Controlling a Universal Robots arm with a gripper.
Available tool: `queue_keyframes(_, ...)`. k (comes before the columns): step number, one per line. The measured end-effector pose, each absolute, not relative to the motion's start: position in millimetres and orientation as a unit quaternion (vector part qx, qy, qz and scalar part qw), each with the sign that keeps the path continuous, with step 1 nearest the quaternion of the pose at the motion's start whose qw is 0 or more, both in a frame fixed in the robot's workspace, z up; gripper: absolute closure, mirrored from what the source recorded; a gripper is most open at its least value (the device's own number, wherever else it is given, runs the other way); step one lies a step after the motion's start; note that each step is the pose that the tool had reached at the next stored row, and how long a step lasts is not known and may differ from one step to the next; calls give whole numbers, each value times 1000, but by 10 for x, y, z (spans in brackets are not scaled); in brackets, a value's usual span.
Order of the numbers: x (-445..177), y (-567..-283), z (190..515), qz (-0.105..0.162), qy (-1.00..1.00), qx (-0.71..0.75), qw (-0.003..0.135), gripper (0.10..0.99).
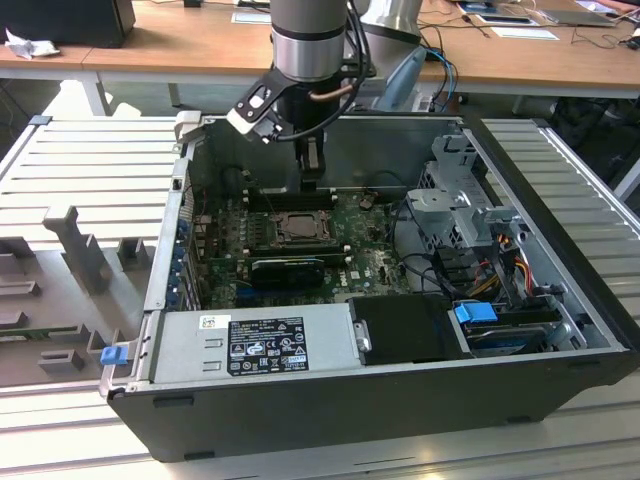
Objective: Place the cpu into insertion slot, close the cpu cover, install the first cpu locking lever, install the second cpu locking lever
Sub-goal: 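Install the first cpu locking lever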
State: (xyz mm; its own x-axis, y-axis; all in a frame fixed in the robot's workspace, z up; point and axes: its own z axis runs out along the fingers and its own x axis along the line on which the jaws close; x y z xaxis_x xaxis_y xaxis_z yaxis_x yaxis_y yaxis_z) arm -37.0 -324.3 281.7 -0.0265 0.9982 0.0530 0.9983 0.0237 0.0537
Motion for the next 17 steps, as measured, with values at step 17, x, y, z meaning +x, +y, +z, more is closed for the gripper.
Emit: queue_keyframes(17,-371,-3243,3126,-38,-715,-698,0,980)
